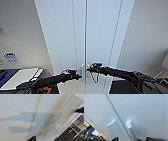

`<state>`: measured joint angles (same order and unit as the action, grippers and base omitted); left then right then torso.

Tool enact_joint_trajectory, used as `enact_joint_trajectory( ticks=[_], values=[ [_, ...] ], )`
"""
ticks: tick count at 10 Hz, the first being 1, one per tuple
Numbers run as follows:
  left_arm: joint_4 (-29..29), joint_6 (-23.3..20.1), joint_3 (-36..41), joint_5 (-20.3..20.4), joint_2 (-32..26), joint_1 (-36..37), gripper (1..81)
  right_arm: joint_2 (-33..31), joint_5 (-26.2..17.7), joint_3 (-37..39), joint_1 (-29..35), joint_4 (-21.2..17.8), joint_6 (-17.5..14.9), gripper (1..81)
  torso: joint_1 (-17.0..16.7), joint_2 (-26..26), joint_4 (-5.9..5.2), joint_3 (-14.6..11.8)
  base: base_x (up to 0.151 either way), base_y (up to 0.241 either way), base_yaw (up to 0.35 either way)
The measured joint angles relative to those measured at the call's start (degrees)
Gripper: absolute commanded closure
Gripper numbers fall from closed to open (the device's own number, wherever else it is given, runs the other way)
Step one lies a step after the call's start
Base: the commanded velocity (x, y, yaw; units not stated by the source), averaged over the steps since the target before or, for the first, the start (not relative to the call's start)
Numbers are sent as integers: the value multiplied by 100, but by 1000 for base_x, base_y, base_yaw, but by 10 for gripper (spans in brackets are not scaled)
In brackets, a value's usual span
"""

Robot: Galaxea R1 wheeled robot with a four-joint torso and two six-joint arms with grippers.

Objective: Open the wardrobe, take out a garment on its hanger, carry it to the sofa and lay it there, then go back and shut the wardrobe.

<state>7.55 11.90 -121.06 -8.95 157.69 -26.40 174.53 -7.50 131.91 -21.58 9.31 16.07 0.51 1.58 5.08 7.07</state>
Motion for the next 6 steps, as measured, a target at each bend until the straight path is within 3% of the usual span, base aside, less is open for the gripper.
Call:
enact_joint_trajectory(
  ticks=[6],
  values=[
    [2,0,-939,112,728,2,10,304,34,190,46,-2,2,10,0,-2,0,2,0,0,0]
  ],
)
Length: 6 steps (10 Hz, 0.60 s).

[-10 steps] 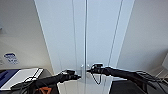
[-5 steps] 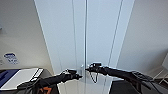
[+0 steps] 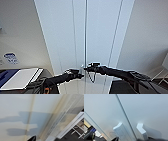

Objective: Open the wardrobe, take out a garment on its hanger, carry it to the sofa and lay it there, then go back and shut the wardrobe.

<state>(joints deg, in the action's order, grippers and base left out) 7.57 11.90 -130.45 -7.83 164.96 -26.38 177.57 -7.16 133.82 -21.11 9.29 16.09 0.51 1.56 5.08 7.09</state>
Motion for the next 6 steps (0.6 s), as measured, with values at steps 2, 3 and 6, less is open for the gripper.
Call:
enact_joint_trajectory(
  ticks=[2,3,6],
  values=[
    [44,-2,-549,20,485,21,10,-13,2,-24,0,0,0,10,0,-2,0,0,0,0,0],
    [96,-2,-734,12,688,54,10,-15,5,-35,-2,0,-2,10,2,-2,0,0,0,0,0],
    [149,20,-1193,-138,998,158,10,-30,29,-50,-21,0,-5,10,2,-2,0,0,0,0,0]
  ],
)
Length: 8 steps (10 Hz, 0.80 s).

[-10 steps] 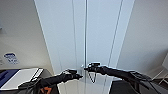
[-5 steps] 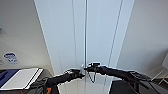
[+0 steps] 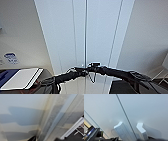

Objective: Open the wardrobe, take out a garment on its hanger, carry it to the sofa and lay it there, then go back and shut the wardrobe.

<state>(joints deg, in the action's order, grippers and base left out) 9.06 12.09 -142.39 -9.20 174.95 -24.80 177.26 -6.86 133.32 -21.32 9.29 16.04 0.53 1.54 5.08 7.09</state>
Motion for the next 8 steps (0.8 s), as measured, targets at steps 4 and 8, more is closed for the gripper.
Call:
enact_joint_trajectory(
  ticks=[4,8],
  values=[
    [160,2,-83,-30,121,-15,10,-118,20,-217,-12,0,7,10,-2,0,-2,0,0,0,0],
    [284,2,978,-22,-422,-63,10,-607,43,-1100,-67,10,96,10,5,-4,-2,2,0,0,0]
  ],
)
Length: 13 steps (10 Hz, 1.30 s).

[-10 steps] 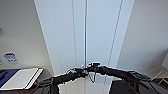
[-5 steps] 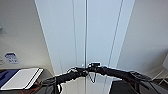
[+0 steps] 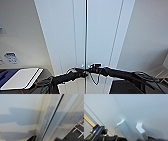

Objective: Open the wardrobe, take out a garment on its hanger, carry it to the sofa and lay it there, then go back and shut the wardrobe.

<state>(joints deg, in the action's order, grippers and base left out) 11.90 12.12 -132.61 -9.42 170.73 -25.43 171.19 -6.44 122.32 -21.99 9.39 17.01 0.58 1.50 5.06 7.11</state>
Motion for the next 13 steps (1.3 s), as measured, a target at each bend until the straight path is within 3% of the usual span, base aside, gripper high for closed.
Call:
enact_joint_trajectory(
  ticks=[7,9,13],
  values=[
    [328,15,3363,-683,-1919,-233,10,-1124,344,-1860,-344,89,-11,10,15,-9,0,2,0,0,0],
    [347,15,4330,-658,-2594,-329,10,-1537,584,-2461,-555,87,-50,10,17,-11,0,2,0,0,0],
    [400,-101,5844,-112,-3950,-836,10,-2538,699,-3764,-903,235,-72,10,22,-11,0,2,0,0,0]
  ],
)
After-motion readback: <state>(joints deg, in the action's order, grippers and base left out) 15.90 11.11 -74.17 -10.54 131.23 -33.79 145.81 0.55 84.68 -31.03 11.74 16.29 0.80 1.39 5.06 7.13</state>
